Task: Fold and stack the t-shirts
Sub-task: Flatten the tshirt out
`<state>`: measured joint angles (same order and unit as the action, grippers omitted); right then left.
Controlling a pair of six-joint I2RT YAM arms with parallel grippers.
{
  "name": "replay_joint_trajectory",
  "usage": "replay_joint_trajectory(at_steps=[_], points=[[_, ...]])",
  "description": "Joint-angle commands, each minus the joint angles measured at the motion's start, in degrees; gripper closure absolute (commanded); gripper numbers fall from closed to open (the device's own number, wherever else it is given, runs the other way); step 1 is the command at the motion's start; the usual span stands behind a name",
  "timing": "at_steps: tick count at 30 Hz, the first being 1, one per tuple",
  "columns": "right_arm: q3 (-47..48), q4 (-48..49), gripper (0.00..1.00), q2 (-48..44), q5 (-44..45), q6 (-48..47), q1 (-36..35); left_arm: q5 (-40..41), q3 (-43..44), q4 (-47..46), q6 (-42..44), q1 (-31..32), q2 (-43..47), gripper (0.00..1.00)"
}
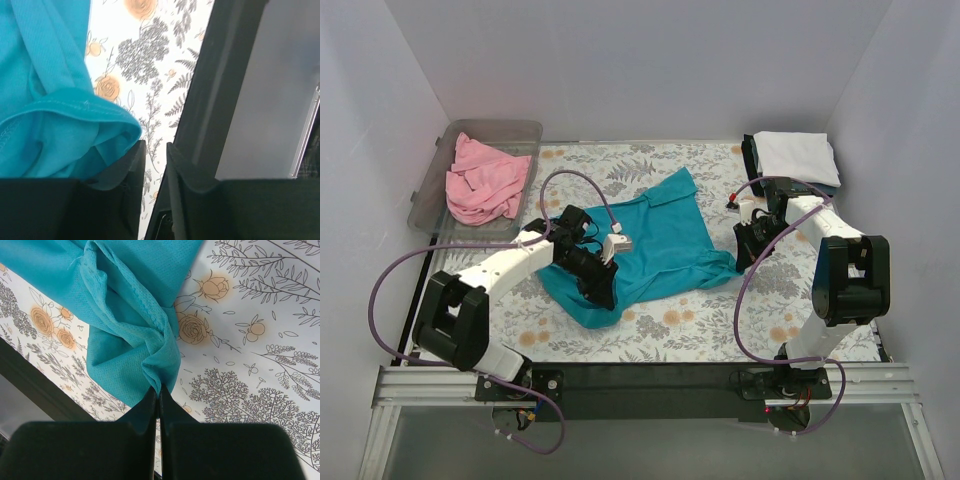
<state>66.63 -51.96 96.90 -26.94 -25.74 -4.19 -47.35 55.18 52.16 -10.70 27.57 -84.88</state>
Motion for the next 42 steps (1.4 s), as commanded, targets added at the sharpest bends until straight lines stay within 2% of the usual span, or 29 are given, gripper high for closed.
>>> replay_joint_trajectory(at_steps=[1, 5, 6, 8, 9, 12, 14, 15, 17, 21, 23, 27, 31, 36, 42], points=[[0.1, 0.2, 0.99, -1.4, -0.3, -0.5, -0.1, -5.6, 3.0, 2.4, 1.6, 0.6, 2.2, 0.79], [0.4, 0.1, 0.99, -1.4, 0.0, -0.6, -0.2, -5.3, 3.3, 3.6, 3.9, 1.2, 2.0, 0.8], [0.5, 0.0, 0.99, -1.5, 0.2, -0.6, -0.1, -4.9, 3.4, 4.0, 4.9, 1.1, 2.3, 0.77], [0.3, 0.0, 0.99, -1.7, 0.3, -0.7, -0.1, -3.5, 3.0, 3.4, 8.3, 1.2, 5.4, 0.65], [0.3, 0.0, 0.99, -1.8, 0.4, -0.8, -0.1, -1.5, 2.7, 3.2, 10.2, 1.2, 7.2, 0.53], [0.0, 0.0, 0.99, -1.7, 0.1, -0.7, -0.1, 2.4, 1.1, 2.2, 22.9, 1.3, 15.7, 0.38], [0.0, 0.0, 0.99, -1.5, 0.0, -0.6, -0.1, 2.4, -0.5, 2.9, 30.3, 1.3, 18.9, 0.35], [0.0, 0.0, 0.99, -1.4, -0.1, -0.6, -0.1, 2.1, -1.5, 2.5, 37.9, 1.3, 20.4, 0.34], [0.3, 0.0, 0.99, -1.1, -0.1, -0.5, -0.2, -0.3, -4.5, 0.4, 44.1, 1.4, 25.3, 0.29], [0.9, -0.1, 0.99, -0.5, -0.6, 0.1, -0.1, -2.4, -8.5, -0.3, 62.1, 3.9, 27.7, 0.22], [1.1, -0.1, 0.99, -0.4, -0.7, 0.2, -0.1, -0.7, -9.6, -0.5, 66.1, 7.2, 27.1, 0.15], [1.0, 0.0, 0.99, -0.4, -0.7, 0.3, -0.1, 2.3, -11.0, -1.6, 73.0, 13.2, 23.1, 0.14], [0.9, -0.1, 0.99, -0.6, -0.5, 0.4, -0.2, 5.7, -11.6, -2.1, 77.1, 15.8, 19.0, 0.14], [0.3, -0.2, 0.99, -1.2, -0.5, 0.4, -0.1, 11.4, -12.6, -3.9, 78.5, 15.9, 14.2, 0.18], [-0.4, 0.0, 0.99, -1.1, -0.7, 0.3, -0.2, 14.1, -12.7, -4.3, 78.6, 15.9, 12.0, 0.24]])
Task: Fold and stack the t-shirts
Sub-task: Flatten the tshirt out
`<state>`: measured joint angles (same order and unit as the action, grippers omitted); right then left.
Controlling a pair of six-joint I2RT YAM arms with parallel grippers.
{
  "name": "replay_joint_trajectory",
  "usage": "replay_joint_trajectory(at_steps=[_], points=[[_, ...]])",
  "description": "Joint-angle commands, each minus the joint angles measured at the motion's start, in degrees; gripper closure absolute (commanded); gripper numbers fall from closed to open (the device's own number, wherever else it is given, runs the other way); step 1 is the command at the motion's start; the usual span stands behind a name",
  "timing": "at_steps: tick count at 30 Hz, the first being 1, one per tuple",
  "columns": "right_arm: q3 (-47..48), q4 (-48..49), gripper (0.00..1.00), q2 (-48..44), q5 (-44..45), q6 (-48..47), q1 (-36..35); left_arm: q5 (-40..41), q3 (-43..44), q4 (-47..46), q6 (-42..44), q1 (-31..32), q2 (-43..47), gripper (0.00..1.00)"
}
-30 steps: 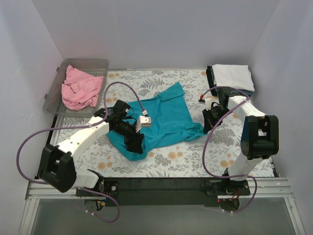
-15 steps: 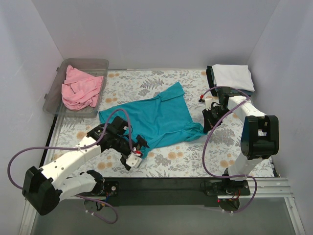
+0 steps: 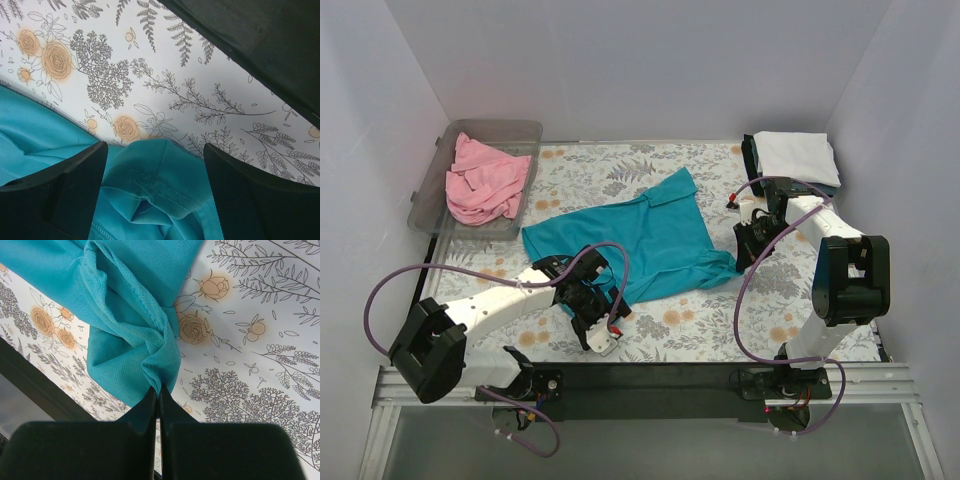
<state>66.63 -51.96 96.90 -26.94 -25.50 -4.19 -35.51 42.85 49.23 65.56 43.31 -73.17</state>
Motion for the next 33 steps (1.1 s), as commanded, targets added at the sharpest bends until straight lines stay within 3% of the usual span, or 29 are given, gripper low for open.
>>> replay_joint_trajectory(at_steps=[1, 11, 23, 26, 30, 33], points=[[-0.4, 0.0, 0.99, -1.0, -0.7, 0.1, -0.2, 3.2, -0.6, -1.6, 2.5, 0.2, 0.0, 0.24], [-0.4, -0.1, 0.99, -1.1, -0.8, 0.3, -0.1, 6.5, 0.0, -2.8, 2.9, -0.6, -3.4, 0.44], [-0.4, -0.1, 0.99, -1.0, -1.0, 0.2, -0.1, 5.0, 2.1, -2.0, 2.3, -0.8, -3.0, 0.88], [-0.4, 0.0, 0.99, -0.9, -1.0, 0.1, -0.1, 4.7, 2.8, -0.6, 1.5, -0.9, -2.2, 0.95], [0.9, -0.4, 0.99, -1.6, -0.2, -0.3, 0.2, 3.7, 6.4, -0.6, -5.0, -1.3, -0.1, 1.0], [3.8, -1.1, 0.99, -3.3, 0.9, -2.0, 2.5, 1.6, 13.4, -0.9, -18.2, -4.5, -1.9, 1.0]])
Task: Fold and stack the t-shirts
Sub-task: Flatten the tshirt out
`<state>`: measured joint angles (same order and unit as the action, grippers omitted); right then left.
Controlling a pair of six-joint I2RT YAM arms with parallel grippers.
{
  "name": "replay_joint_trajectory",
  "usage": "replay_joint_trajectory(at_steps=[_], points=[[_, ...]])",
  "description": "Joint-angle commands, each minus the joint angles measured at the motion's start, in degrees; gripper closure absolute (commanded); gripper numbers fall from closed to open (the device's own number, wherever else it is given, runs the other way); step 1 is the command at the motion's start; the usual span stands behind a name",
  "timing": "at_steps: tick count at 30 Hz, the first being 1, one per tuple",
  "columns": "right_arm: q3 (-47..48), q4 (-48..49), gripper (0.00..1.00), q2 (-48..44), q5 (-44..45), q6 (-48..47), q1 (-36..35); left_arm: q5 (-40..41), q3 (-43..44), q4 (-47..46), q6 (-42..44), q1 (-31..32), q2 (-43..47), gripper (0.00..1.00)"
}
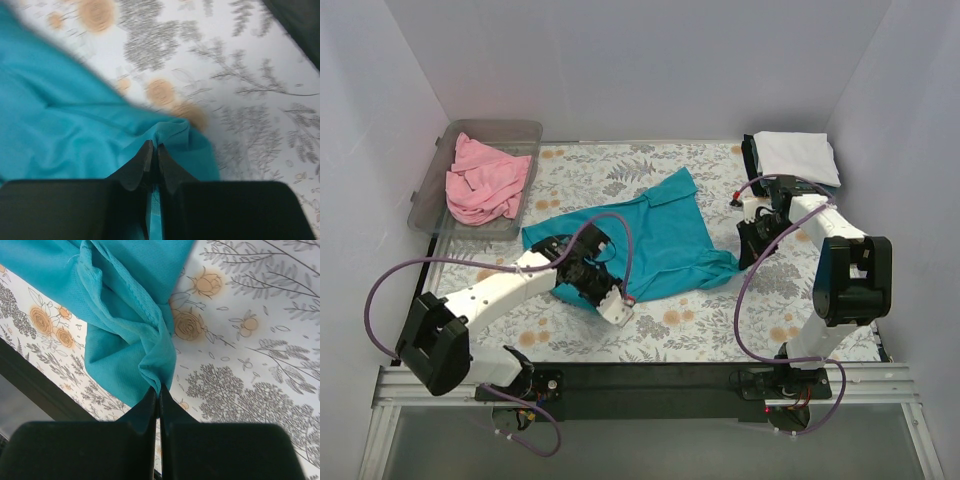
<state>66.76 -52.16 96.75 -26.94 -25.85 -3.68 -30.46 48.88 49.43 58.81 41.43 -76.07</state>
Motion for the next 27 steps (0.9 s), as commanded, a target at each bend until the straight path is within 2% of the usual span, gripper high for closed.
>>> replay_joint_trajectory(at_steps=[1, 3, 4, 6, 8, 11, 12, 13, 15, 17, 22, 27], points=[[7.0, -1.2, 0.99, -3.8, 1.1, -1.9, 3.8, -4.3, 14.1, -1.1, -18.5, -6.2, 0.1, 1.0], [12.0, -2.7, 0.99, -3.8, 1.5, -3.0, 6.9, -6.8, 21.9, -0.3, -25.5, -11.3, -4.2, 1.0], [17.6, -3.4, 0.99, -3.3, 1.7, -3.4, 9.0, -7.5, 29.4, 0.2, -28.8, -16.2, -5.7, 1.0], [24.7, -5.7, 0.99, -2.7, 1.7, -4.0, 10.8, -9.3, 37.0, 0.8, -37.5, -21.2, -9.6, 1.0], [35.5, -7.0, 0.99, -1.7, 1.7, -4.1, 12.6, -9.0, 43.8, -3.4, -47.0, -27.8, -11.6, 1.0], [49.0, -7.0, 0.99, -0.8, 2.5, -3.7, 13.3, -6.9, 49.2, -11.4, -55.6, -34.6, -12.5, 1.0], [52.7, -6.6, 0.99, -0.6, 3.0, -3.6, 13.3, -5.9, 50.3, -13.6, -61.9, -35.7, -12.8, 1.0], [55.7, -6.3, 0.99, 0.0, 3.5, -3.3, 13.3, -3.7, 51.4, -17.3, -64.6, -38.1, -12.9, 1.0], [63.1, -4.0, 0.99, 0.4, 5.3, -1.9, 13.4, -1.3, 54.0, -20.0, -69.9, -39.5, -13.1, 1.0], [64.6, -0.8, 0.99, -0.9, 6.7, -0.2, 13.4, 3.0, 54.0, -24.5, -72.6, -40.4, -12.4, 1.0], [61.6, 10.2, 0.99, -6.5, 8.3, 1.4, 13.3, 6.1, 51.0, -30.5, -75.1, -40.8, -8.5, 1.0], [59.9, 13.4, 0.99, -10.3, 9.4, 0.7, 13.3, 7.7, 49.9, -30.2, -76.8, -40.8, -4.9, 1.0]])
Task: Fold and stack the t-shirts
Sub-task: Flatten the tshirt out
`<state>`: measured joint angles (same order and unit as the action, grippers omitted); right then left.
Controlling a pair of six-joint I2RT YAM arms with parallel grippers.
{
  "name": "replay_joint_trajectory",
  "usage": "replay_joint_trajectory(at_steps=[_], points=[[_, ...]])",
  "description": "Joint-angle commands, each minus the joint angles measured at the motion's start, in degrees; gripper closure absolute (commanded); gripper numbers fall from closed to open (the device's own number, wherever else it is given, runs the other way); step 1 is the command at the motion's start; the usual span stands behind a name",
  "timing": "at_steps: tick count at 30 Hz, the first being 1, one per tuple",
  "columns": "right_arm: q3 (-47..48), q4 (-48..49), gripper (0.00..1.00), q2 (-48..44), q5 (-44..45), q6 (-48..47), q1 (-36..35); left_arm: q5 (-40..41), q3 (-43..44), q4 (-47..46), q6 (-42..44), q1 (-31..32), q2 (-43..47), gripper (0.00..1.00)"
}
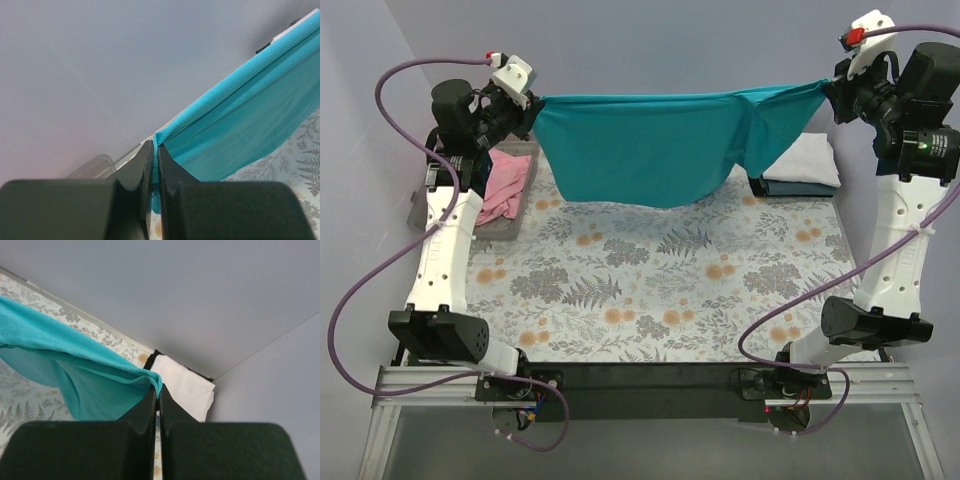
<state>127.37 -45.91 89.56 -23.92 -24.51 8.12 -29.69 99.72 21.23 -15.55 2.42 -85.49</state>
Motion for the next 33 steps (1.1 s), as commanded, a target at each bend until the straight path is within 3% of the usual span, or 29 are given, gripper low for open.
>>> replay_joint_trajectory(at_steps=[1, 5, 8, 13, 17, 25, 29, 33], points=[[-1.9, 7.6, 0.99, -4.6, 6.5, -1.1, 1.5, 6.2, -1.0, -0.2, -2.5, -1.8, 5.2, 1.0], [-7.7, 12.5, 0.99, -9.7, 6.9, -2.2, 1.5, 2.6, -1.5, 4.2, -3.0, -1.8, 9.6, 1.0], [-11.6, 15.5, 0.99, -11.5, 7.3, -2.7, 1.5, 4.4, -2.3, 5.4, -4.8, -1.8, 9.9, 1.0], [-10.0, 16.6, 0.99, -6.9, 7.5, -1.4, 0.8, 5.3, -2.6, 5.8, -6.8, -1.8, 6.6, 1.0], [-8.5, 18.3, 0.99, -2.1, 8.8, -1.3, -1.7, 9.5, 0.3, 3.4, -11.0, -1.8, -1.4, 1.0], [1.4, 26.6, 0.99, 11.3, 15.4, 1.5, -6.3, 12.5, 18.0, -5.2, -16.2, -1.8, -20.4, 1.0], [6.0, 38.4, 0.99, 14.4, 20.4, 5.5, -6.4, 14.7, 29.7, -13.3, -18.0, -1.8, -28.7, 1.0], [5.5, 47.9, 0.99, 13.5, 21.6, 7.0, -7.0, 15.6, 35.4, -20.9, -19.3, -1.8, -31.3, 1.0]])
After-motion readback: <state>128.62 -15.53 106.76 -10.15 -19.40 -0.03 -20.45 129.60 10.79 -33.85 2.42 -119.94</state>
